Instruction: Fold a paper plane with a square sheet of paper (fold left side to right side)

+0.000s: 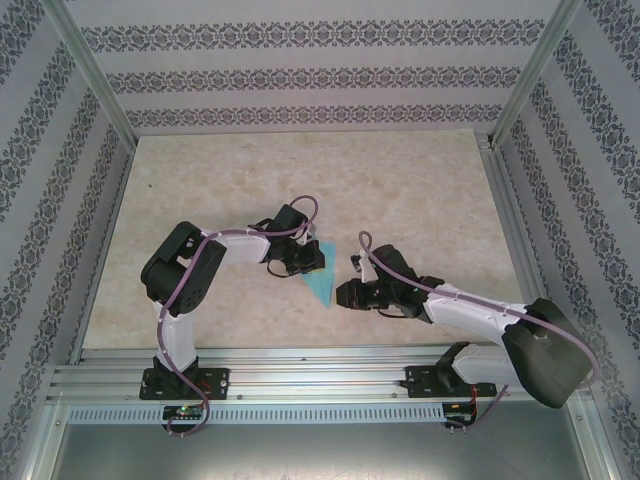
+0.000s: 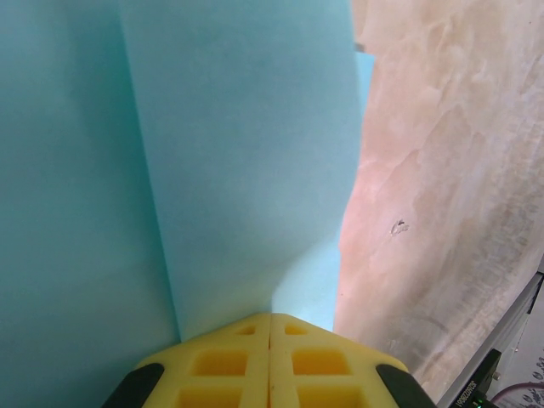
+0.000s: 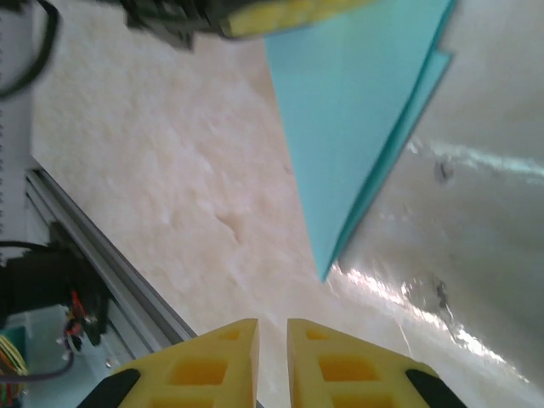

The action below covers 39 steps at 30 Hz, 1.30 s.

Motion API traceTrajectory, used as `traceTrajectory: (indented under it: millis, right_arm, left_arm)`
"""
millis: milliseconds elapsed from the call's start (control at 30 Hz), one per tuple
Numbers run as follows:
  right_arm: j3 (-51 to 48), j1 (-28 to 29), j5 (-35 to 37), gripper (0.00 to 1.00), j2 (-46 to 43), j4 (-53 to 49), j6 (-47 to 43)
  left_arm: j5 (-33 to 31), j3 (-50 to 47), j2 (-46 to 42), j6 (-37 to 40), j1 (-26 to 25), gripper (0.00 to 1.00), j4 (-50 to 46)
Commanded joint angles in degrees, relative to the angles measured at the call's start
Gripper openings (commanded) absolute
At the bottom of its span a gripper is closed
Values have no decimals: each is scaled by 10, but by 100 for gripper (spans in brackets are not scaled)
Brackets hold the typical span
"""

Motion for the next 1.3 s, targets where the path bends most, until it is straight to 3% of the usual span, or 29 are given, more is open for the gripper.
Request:
traceTrajectory:
  millis: [0, 367, 767, 1033, 1267]
  right_arm:
    - [18, -3, -10, 15, 27, 60, 23]
    - [66, 28, 20, 12, 182, 135, 52]
    - [85, 49, 85, 11, 243, -36, 27]
    - [63, 50, 80, 11, 256, -41, 49]
    - [74, 52, 78, 10, 260, -48, 40]
  left_arm:
    - [-62, -21, 7, 10, 6, 7, -29]
    - [-59, -22, 9, 7, 5, 7, -22]
    - [-37, -2, -11, 20, 19, 11, -30]
    - [-12, 18, -94, 39, 73, 19, -48]
    - [15, -50, -147, 26, 61, 10, 17]
